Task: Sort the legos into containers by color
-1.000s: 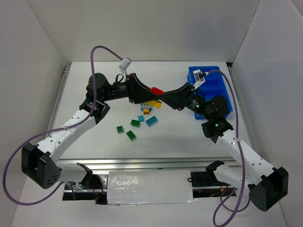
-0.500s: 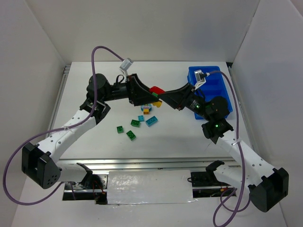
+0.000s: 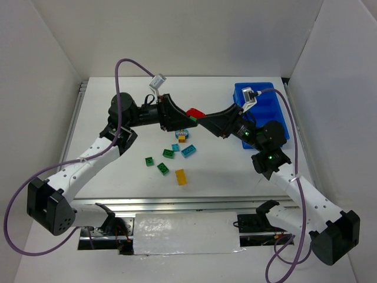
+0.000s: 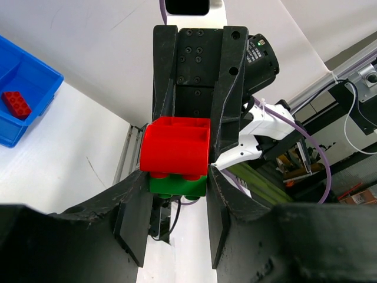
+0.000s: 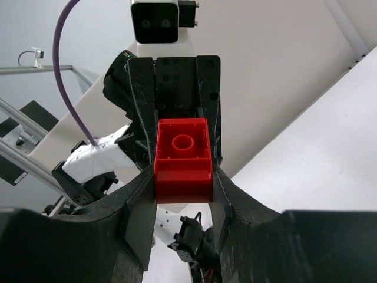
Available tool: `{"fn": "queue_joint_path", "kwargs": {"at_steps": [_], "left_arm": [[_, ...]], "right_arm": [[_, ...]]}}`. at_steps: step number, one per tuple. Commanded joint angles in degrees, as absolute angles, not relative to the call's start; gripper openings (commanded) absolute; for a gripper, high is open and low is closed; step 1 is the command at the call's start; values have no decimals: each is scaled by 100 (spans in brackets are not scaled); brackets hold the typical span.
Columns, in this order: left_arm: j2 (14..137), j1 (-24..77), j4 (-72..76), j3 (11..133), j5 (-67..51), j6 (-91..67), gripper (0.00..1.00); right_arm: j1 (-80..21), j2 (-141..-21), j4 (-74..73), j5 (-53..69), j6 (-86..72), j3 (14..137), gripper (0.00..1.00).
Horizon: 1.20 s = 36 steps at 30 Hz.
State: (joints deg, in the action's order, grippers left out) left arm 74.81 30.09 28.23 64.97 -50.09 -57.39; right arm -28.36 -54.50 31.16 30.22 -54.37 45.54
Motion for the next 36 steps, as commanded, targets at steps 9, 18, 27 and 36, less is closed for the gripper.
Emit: {"fn": "queue_joint_path", "kwargs": {"at_steps": [9,18,27,36], "left_arm": [[7725,2980,2505,6715,-4913,-5185,0],[7708,2979,2671,6469,-5176,-5036,0],[7822,2979,2094,6635,-5923,-4467,0],[7831,2979,1599,6768,-6143,-4121,0]], "right_arm": [[-2856,-5485,3050,2865,-5062,4255,0],[-2830,-5335,2935,2760,-4843,4061,12],[-2716,-5265,2672,2751,-4544,4192,49],[-2672,-5467,2892,3243,-4561,4351,14]]}}
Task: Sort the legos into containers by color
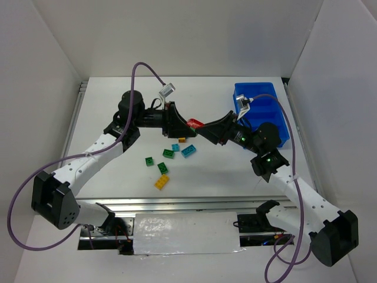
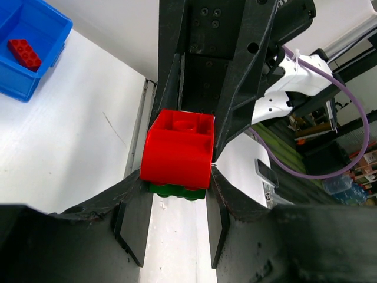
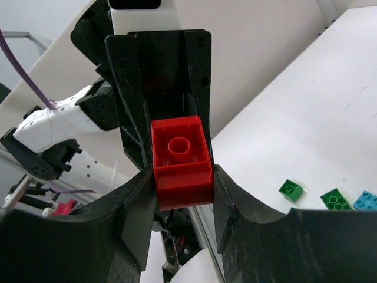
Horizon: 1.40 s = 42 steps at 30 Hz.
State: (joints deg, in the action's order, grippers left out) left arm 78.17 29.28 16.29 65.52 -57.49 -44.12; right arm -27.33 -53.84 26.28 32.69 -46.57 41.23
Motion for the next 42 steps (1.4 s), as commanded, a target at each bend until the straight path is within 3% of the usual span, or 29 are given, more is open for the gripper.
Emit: {"fn": "queue_joint_path", "kwargs": {"at_steps": [1,2,16,19,21,27,31,42], "left_arm": [[7840,2979,1652,6759,-6187,-4148,0],[7857,2979,1670,6759,-6187,-4148,0],[7805,2865,1504,6644,-6407,-3894,0],[7813,2865,1091,6706,-6364,-3622,0],[7805,2865,470,6820,-6101,-3271,0],[7656,2856,-1633,7435,-3882,-2294,0],[7454,2865,-2442,7532,-3086,-2250,0],[6917,2856,-2812,7383,-2962,-2206,0]], "right_arm": [[-2672,-5467,2900,3278,-4553,4359,11],[-2681,-5467,2848,3278,-4535,4377,0],[-2251,-4975,1776,3023,-3744,4729,0],[-2101,-4939,1549,2962,-3744,4720,0],[-2083,-4983,1014,2306,-3543,4974,0],[-1250,-6229,-2395,-849,-4102,6344,0],[-151,-7502,-3979,-1028,-4526,6934,0],[703,-8664,-3990,-1450,-4237,7409,0]]}}
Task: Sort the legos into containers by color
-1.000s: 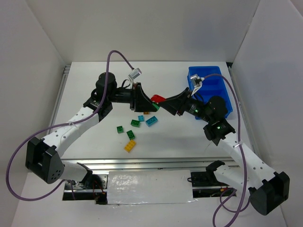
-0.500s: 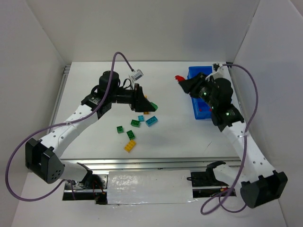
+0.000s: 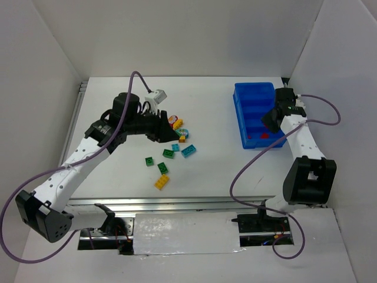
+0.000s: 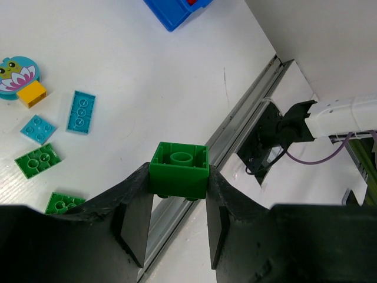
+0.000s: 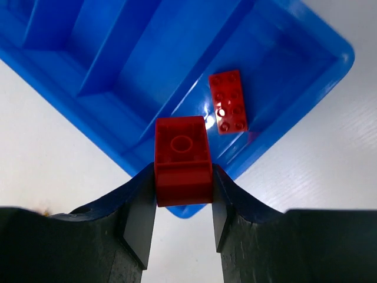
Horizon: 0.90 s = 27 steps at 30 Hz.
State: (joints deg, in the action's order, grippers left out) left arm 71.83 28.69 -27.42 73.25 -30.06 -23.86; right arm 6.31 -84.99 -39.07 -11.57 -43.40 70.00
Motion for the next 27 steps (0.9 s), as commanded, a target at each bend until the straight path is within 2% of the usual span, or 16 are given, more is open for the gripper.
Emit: {"fn": "queue_joint_path", "kwargs": {"at_steps": [1,4,15,18,20,22,26,27], "left_arm": [[6891,2856,-2839,7374,-2953,-2197,0],[6838,2856,-2962,7392,-2944,-2162,0],[6732,2848,-3059,7418,-2821,-2232,0],[6724,2856,-3024,7383,-2821,-2250,0],[6706,2856,-3015,7383,-2830,-2250,0],[6723,2856,-2997,7374,-2830,-2233,0],[6741,2856,-2962,7339,-2865,-2224,0],[6750,2856,-2945,7330,-2909,-2215,0]], "right_arm": [[703,-8736,-3999,-1502,-4236,7479,0],[712,-8850,-4034,-1494,-4280,7488,0],[712,-8754,-3946,-1310,-4430,7207,10],[721,-8693,-3929,-1248,-4456,7128,20],[712,-8614,-3903,-1204,-4473,7084,23],[712,-8578,-3850,-1160,-4491,6979,38],[712,-8569,-3841,-1125,-4500,6900,40],[712,-8569,-3832,-1116,-4500,6891,47]]}}
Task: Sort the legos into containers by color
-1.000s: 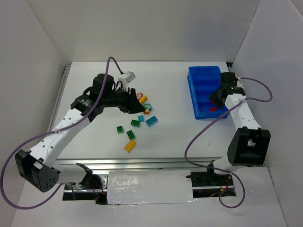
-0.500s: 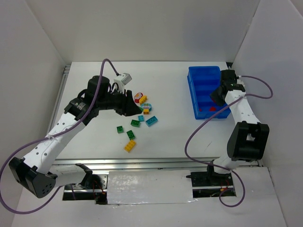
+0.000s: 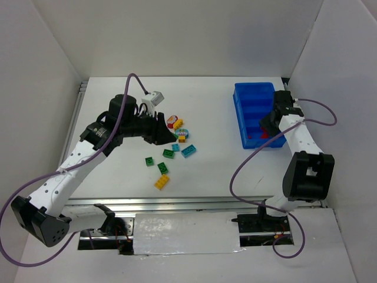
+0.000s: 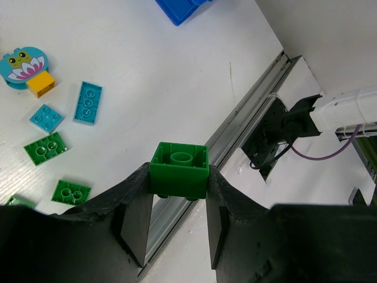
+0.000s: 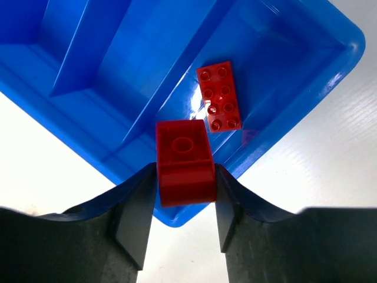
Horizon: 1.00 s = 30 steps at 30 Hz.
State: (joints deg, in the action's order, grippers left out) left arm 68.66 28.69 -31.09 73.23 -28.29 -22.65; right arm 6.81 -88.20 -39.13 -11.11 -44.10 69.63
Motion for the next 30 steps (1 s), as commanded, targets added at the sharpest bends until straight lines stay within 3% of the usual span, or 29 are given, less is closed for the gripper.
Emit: {"fn": "queue_joint_path", "kwargs": {"at_steps": [1,2,4,6,8,13,17,19,23,30], "left_arm": [[6759,2856,-2927,7330,-2935,-2206,0],[6767,2856,-2927,7313,-2953,-2197,0],[6803,2856,-2918,7321,-2936,-2206,0],[6820,2856,-2909,7330,-2944,-2215,0],[6847,2856,-2883,7347,-2953,-2215,0],[6961,2856,-2821,7479,-3041,-2276,0],[7119,2856,-2734,7620,-3339,-2294,0],[7207,2856,-2655,7638,-3349,-2338,0],[7548,2865,-2645,7813,-3077,-2312,0],[8995,3303,-2417,9075,-2874,-2338,0]], "right_arm": [[712,-8552,-3832,-1116,-4491,6891,51],[712,-8552,-3876,-1116,-4500,6925,58],[712,-8499,-3894,-1081,-4474,6952,59],[712,-8403,-3937,-1072,-4456,6996,74],[712,-8367,-3964,-1090,-4447,7031,82],[703,-7843,-3711,-232,-4168,6988,83],[642,-7085,-1945,2829,-3745,6180,83],[424,-6927,-2054,3207,-3631,6326,85],[220,-6566,-3250,1342,-4050,6767,90],[211,-5381,-4446,28,-4956,7162,94]]}}
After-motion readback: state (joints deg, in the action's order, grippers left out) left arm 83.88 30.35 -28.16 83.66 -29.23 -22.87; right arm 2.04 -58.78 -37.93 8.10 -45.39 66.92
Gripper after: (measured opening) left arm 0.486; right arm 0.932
